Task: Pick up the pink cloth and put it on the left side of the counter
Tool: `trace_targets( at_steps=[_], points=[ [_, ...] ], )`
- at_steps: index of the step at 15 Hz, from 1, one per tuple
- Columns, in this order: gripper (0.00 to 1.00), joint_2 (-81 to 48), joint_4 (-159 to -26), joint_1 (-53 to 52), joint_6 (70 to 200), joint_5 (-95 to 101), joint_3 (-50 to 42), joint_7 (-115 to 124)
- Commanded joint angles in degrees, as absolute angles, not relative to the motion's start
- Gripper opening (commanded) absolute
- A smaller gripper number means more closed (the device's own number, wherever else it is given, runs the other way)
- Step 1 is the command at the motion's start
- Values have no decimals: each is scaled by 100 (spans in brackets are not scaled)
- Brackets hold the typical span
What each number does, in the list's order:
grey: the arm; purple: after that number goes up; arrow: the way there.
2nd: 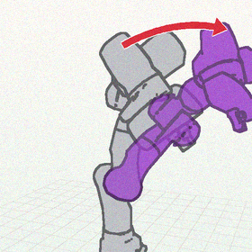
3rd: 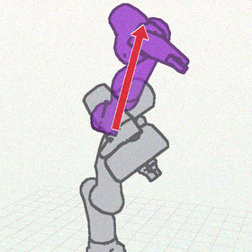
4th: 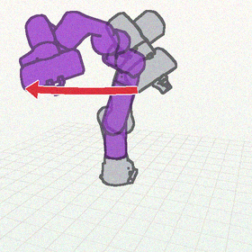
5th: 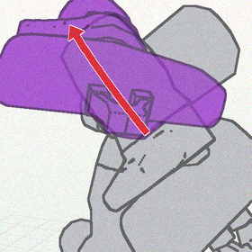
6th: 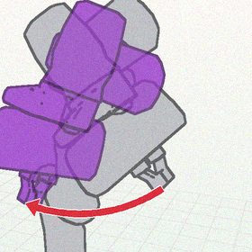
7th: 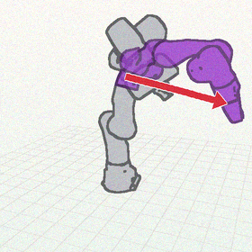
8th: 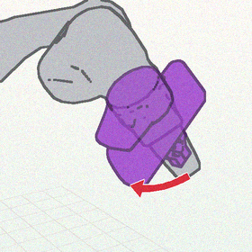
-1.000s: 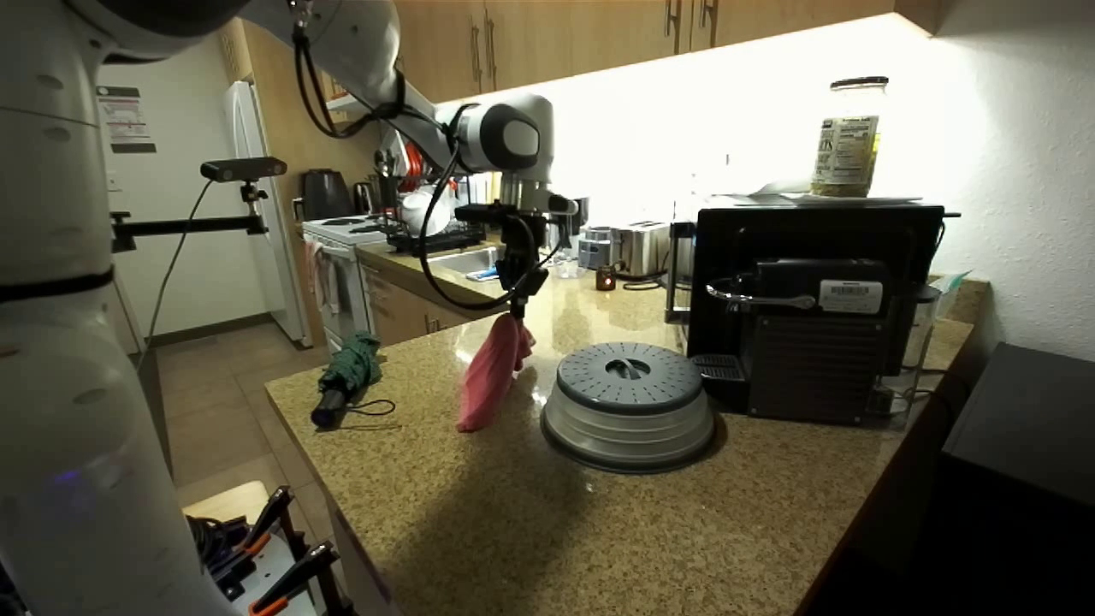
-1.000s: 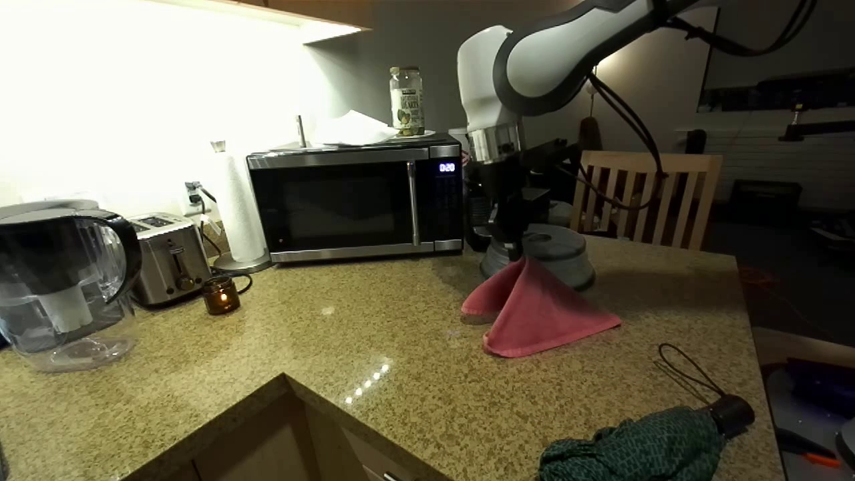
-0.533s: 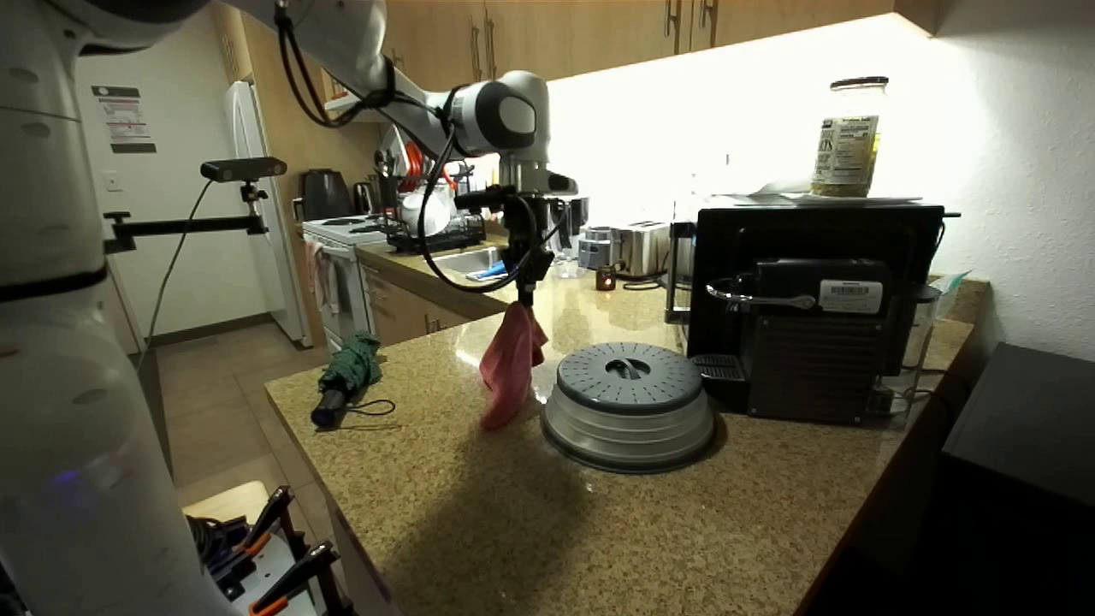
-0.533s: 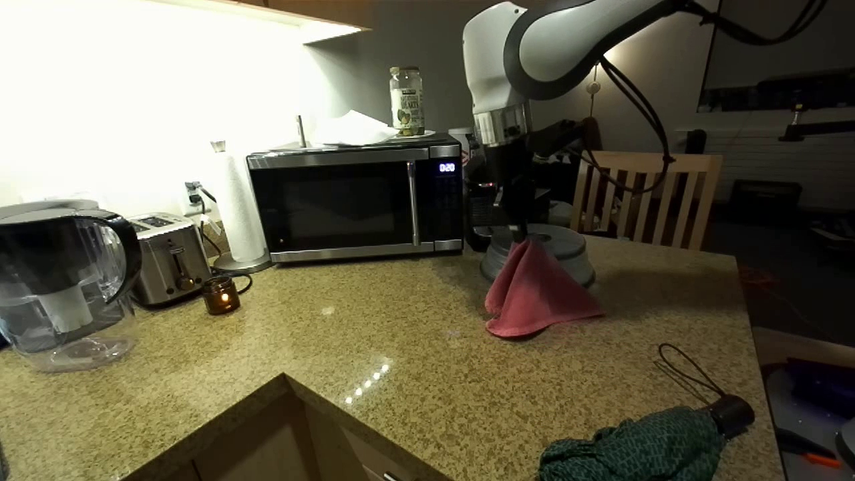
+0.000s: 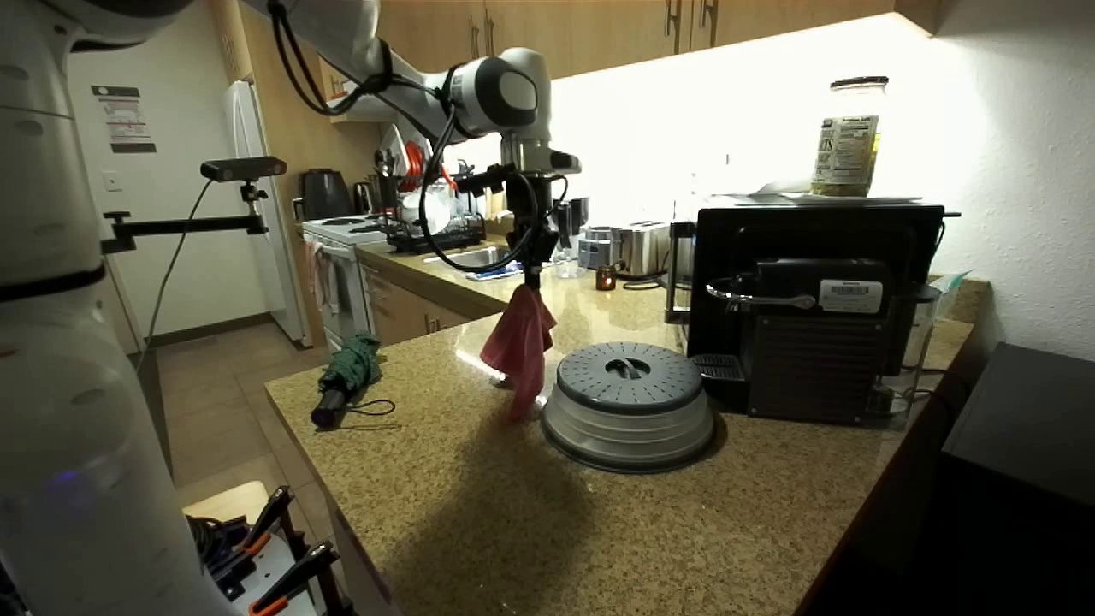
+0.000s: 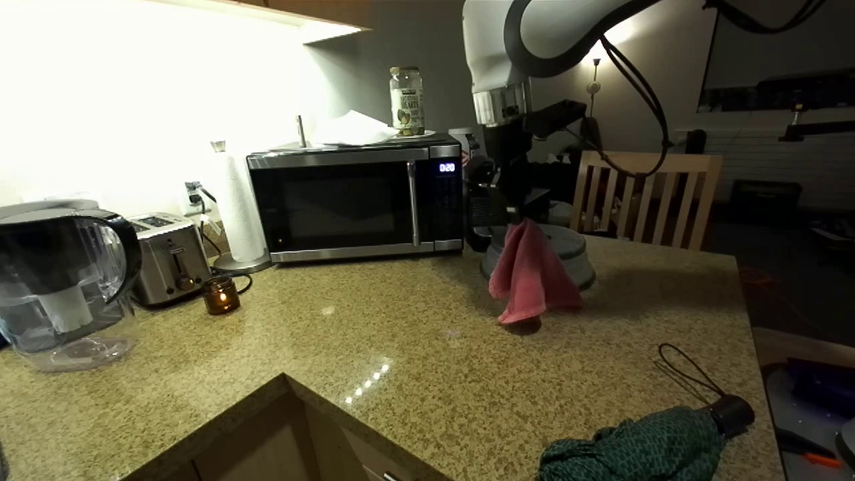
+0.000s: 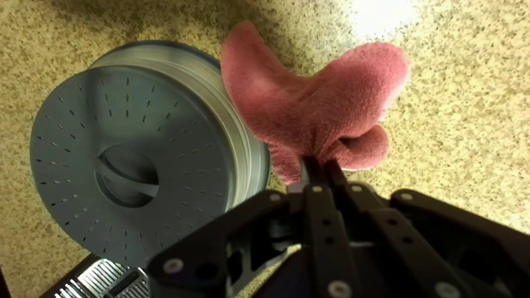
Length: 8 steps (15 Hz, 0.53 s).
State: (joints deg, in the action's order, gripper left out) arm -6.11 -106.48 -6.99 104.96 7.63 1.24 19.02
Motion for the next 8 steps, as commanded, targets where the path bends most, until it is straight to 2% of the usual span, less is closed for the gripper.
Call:
trace_targets(
  at_steps=[1,8],
  points=[
    [4,-647,-10329,-662,10278,662,238,1921],
    [4,-507,-9911,-525,10373,320,152,2111]
  ],
)
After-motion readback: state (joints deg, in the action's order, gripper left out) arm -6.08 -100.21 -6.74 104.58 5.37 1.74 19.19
